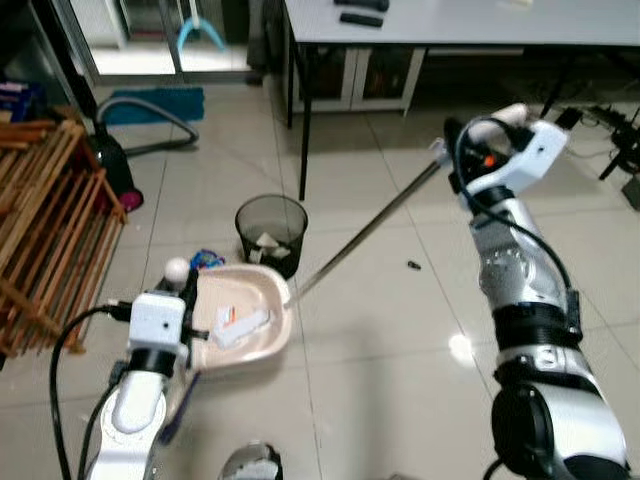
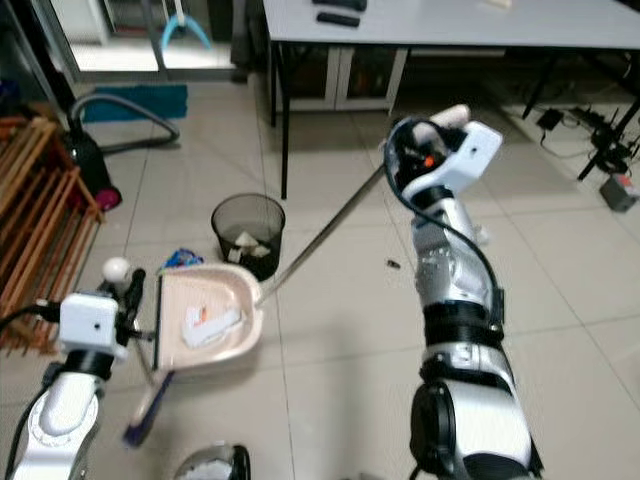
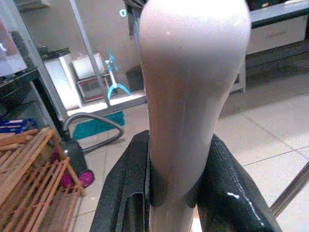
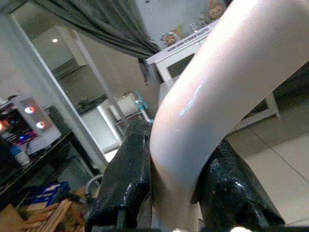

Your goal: Sweep floor

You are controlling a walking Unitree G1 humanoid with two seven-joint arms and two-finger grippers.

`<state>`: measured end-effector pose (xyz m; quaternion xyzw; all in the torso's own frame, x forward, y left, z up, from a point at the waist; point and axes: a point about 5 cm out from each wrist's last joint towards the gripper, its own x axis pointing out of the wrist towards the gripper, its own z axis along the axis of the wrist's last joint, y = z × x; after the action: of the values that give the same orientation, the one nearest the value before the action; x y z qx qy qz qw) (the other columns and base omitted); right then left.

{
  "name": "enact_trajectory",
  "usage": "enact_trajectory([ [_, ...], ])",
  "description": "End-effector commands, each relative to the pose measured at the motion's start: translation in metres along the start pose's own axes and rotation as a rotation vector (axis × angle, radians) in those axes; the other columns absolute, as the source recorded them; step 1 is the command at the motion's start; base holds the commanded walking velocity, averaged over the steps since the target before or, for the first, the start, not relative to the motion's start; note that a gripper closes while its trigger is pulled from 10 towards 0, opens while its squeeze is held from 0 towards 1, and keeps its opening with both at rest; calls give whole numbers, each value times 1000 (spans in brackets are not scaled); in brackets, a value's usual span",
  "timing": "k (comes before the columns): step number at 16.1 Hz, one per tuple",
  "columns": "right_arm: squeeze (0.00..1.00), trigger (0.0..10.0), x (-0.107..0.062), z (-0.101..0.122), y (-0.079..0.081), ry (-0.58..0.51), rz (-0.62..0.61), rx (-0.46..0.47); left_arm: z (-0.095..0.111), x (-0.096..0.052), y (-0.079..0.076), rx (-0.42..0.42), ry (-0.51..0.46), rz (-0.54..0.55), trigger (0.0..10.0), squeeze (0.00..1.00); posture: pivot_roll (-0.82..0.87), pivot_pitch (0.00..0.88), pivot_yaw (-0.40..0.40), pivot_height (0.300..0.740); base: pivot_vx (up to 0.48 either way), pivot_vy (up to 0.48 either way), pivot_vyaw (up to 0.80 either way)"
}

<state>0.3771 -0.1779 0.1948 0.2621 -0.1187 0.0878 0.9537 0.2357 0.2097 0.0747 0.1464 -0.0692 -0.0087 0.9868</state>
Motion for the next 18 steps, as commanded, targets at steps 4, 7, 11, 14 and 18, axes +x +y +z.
enact_trajectory([
  [4, 0, 10000, 10, 17, 8, -105, -11, 75, 8, 2, 1, -10, -46, -17, 10000, 0, 105, 137, -25, 740, 480, 0, 0],
  [7, 0, 10000, 13, 23, 8, -136, -25, 85, 9, 2, 2, -11, -50, -15, 10000, 0, 110, 137, -27, 740, 480, 0, 0],
  [11, 0, 10000, 16, 28, 6, -161, -50, 94, 8, -1, 2, -11, -47, -14, 10000, 0, 116, 139, -29, 740, 480, 0, 0],
  [14, 0, 10000, 17, 29, 6, -171, -57, 96, 8, -2, 3, -10, -43, -14, 10000, 0, 122, 141, -32, 740, 480, 0, 0],
  [18, 0, 10000, 19, 30, 5, -172, -64, 81, 8, -4, 3, -12, -40, -11, 10000, 0, 122, 141, -34, 740, 480, 0, 319],
])
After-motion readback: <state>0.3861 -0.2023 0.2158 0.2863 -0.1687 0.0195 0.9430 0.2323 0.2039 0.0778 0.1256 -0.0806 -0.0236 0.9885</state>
